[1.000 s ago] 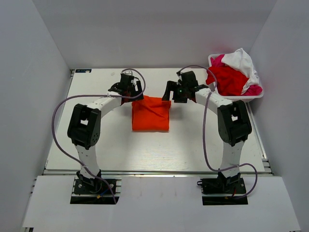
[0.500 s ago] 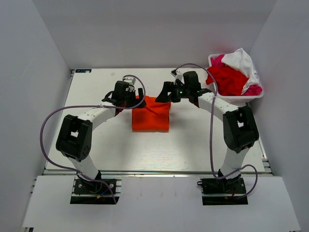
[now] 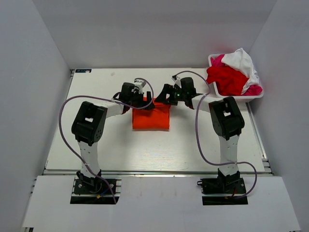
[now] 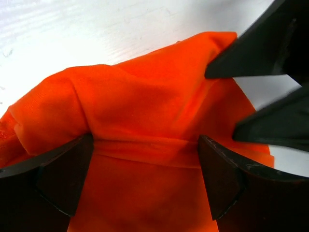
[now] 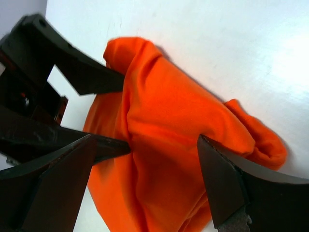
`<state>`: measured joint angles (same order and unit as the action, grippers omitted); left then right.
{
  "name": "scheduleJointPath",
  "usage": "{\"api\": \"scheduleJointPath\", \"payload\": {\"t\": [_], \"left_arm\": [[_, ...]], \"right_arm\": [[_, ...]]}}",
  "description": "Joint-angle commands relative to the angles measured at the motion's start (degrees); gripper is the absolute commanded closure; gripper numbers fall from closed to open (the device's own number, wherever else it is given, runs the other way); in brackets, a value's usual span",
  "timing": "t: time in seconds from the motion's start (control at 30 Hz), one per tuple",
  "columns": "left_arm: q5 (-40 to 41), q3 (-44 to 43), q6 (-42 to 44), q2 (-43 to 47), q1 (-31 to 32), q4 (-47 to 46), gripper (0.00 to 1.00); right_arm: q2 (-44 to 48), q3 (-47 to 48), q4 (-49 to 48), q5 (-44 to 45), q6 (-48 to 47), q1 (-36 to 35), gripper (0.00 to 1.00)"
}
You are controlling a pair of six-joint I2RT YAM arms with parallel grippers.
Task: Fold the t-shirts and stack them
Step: Smooth out wrinkles on the folded tshirt
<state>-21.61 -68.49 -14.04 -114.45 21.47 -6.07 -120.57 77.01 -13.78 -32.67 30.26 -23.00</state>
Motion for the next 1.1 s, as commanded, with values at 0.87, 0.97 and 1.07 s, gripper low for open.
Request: {"api": "scheduleJointPath", "payload": {"t": [0.87,0.97,1.07], "left_arm": [[21.4,-12.8,-0.6,15.7,0.1,24.6,0.00],[22.5,-11.4,-1.8,15.7,0.1,29.4,0.00],[22.0,-7.7,-3.0,15.7,0.1,29.4,0.00]], "right_arm": [[27.4,-9.2,3.9,14.5,-7.1,2.9,0.10],[32.7,-15.3,6.3,19.4,-8.4,2.8,0.10],[38.0,-19.5,10.2,23.3,-9.2,2.7,0.10]]}}
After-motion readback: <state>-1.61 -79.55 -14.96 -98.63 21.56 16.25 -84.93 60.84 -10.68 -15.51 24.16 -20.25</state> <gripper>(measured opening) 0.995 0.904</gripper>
